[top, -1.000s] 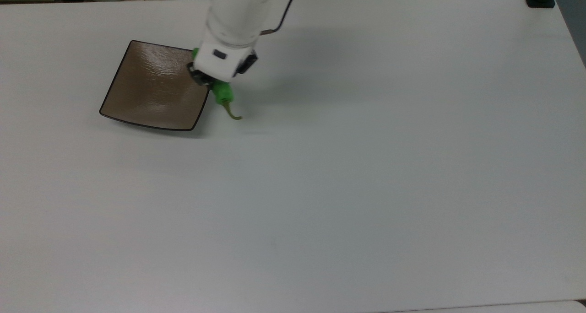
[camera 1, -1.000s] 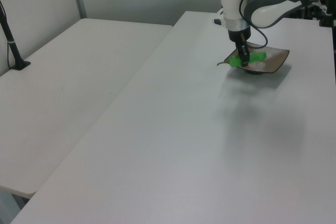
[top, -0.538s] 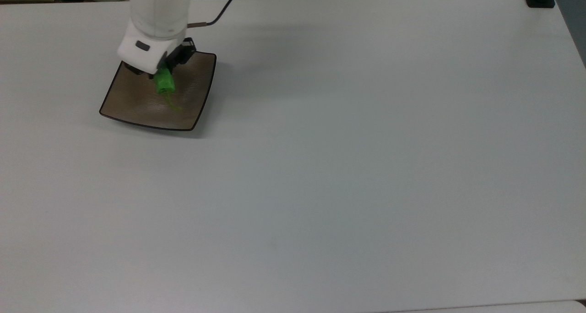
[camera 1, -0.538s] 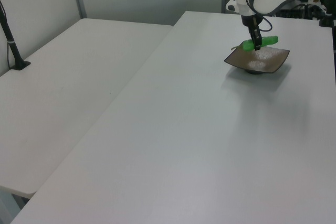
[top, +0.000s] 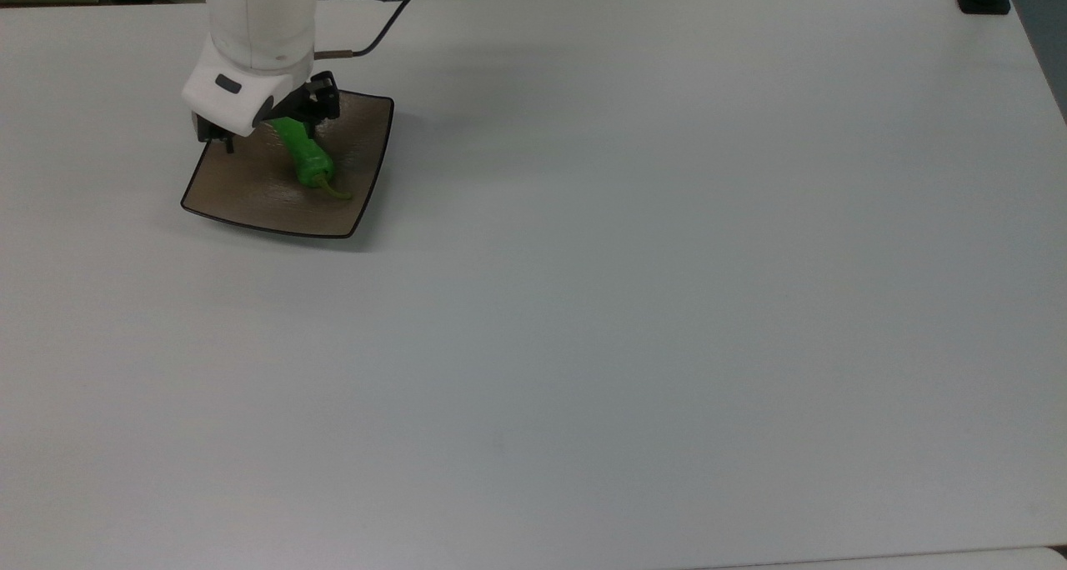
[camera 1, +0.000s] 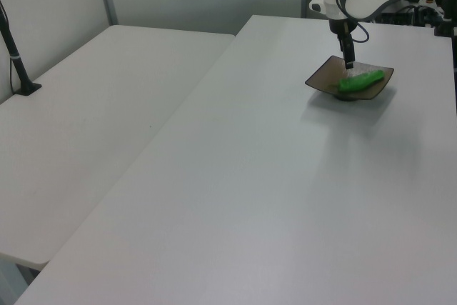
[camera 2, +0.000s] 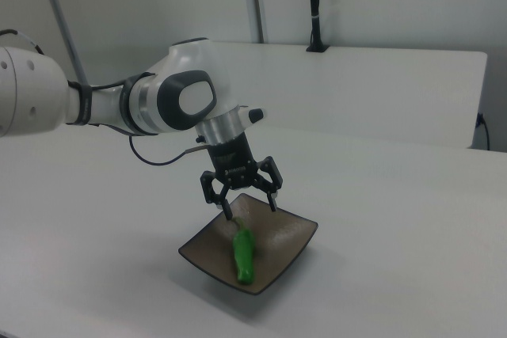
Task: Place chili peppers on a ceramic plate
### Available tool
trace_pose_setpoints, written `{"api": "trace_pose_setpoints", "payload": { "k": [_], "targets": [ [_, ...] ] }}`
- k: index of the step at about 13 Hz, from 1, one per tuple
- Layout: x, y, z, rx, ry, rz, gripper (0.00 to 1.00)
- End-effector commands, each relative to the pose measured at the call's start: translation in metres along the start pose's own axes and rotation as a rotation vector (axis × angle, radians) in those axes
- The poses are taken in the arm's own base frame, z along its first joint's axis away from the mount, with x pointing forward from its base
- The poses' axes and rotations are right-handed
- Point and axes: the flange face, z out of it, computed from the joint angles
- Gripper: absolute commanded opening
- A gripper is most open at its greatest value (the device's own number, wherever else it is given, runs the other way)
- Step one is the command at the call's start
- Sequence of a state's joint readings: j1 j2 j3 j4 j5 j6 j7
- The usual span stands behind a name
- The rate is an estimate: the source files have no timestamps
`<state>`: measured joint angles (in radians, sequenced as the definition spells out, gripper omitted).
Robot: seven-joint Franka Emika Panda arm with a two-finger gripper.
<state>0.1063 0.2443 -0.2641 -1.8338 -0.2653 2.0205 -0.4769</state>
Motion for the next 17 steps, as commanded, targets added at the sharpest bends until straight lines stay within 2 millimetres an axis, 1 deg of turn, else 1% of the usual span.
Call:
{"api": "trace_pose_setpoints", "payload": {
  "k": [1,2,3,4,5,6,7,8,9,11,12,16,17],
  "targets": [
    [0.002,-0.009,-0.015,0.058,0.059,0.117,1.00],
    [0.003,-0.013,-0.024,0.077,0.079,0.167,1.00],
    [0.005,-0.015,-0.040,0.085,0.108,0.223,1.00],
    [0.005,-0.023,-0.047,0.101,0.086,0.239,1.00],
    [0.007,-0.030,-0.059,0.110,0.075,0.228,1.00],
    [0.004,-0.034,-0.072,0.127,0.065,0.251,1.00],
    [-0.002,-0.035,-0.090,0.155,0.078,0.296,1.00],
    [-0.010,-0.043,-0.112,0.196,0.093,0.303,1.00],
    [-0.019,-0.049,-0.129,0.233,0.093,0.302,1.00],
    [-0.029,-0.065,-0.156,0.279,0.116,0.301,1.00],
    [-0.028,-0.071,-0.163,0.286,0.127,0.320,1.00],
    [0.001,-0.123,-0.180,0.252,0.178,0.300,1.00],
    [0.004,-0.126,-0.180,0.253,0.184,0.340,1.00]
  ]
}}
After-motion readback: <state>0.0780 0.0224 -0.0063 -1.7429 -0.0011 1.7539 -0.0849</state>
